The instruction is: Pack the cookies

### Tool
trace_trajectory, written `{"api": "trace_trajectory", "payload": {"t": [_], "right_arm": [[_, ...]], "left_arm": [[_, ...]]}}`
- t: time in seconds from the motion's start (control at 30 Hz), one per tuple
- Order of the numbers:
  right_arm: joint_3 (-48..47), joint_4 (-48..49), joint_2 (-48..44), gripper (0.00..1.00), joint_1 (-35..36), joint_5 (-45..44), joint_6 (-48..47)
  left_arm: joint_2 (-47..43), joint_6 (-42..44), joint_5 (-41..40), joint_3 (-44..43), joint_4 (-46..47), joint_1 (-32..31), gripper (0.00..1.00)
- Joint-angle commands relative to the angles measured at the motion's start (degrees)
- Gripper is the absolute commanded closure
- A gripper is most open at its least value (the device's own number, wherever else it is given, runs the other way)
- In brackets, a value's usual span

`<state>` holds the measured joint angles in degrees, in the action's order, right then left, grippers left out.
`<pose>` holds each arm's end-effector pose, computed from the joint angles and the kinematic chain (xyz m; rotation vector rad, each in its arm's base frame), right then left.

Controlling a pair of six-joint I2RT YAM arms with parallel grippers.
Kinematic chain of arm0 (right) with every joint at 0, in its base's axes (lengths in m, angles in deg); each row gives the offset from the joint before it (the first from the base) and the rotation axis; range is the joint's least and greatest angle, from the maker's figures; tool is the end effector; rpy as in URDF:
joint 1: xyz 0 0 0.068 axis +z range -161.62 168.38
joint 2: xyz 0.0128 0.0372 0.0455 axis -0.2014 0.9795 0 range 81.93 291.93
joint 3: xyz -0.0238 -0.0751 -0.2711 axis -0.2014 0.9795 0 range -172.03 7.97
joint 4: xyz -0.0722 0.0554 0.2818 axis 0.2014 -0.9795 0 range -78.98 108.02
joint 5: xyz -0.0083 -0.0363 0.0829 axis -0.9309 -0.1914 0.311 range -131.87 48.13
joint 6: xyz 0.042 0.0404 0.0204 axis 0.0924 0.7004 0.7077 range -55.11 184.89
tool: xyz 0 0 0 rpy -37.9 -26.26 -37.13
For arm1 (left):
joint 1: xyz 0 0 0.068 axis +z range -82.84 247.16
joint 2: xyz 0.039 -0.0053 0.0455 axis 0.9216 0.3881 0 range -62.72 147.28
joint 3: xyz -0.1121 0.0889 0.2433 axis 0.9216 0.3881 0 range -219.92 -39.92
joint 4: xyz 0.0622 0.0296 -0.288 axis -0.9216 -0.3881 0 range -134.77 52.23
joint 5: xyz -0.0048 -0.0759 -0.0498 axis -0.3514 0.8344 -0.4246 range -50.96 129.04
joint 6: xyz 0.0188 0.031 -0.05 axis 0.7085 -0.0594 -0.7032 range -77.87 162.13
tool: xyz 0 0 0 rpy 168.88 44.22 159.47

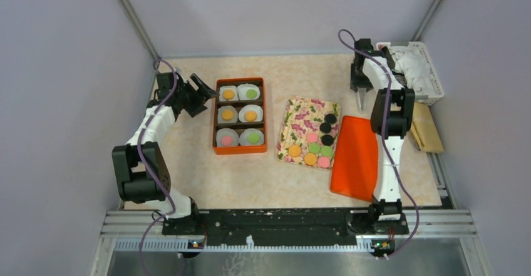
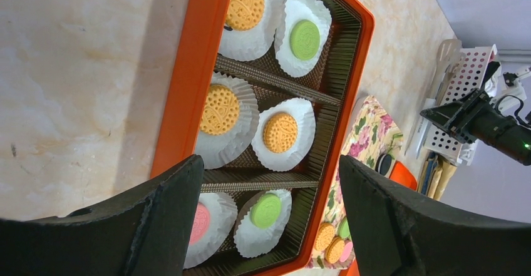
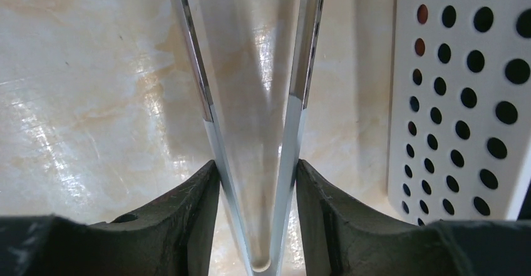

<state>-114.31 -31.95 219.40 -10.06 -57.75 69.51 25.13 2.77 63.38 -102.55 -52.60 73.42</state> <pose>0.5594 0.0025 0.1749 0.1536 2.6719 -0.3406 0.3792 0.0222 0.2463 -0.6801 2.2147 -0.7822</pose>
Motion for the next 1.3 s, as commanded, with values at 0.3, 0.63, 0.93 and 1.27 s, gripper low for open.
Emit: {"api": "trace_trajectory", "payload": {"t": [0.3,0.63,0.93,1.27], "right_arm": [[2.5,5.1,-4.2,0.43,-1.0,1.5,-1.1],[10.8,13.1,-17.3,0.36,-0.6,7.3,-0.2],[25.1,16.3,-26.3,0.48,5.9,11.1,2.4],[35.4,19.1,-25.4,0.52,7.8,10.7,4.5]], "left_arm": [[0.6,0.3,-0.9,-2.8,2.0,-1.0,0.15],[-1.9,3.8,-2.8,-4.6,3.7,-5.3,0.14],[-0.7,3.2,-3.2,-4.9,3.6,-6.0,0.14],[-1.1,3.2,-3.3,-4.4,3.5,-6.1,0.14]]}}
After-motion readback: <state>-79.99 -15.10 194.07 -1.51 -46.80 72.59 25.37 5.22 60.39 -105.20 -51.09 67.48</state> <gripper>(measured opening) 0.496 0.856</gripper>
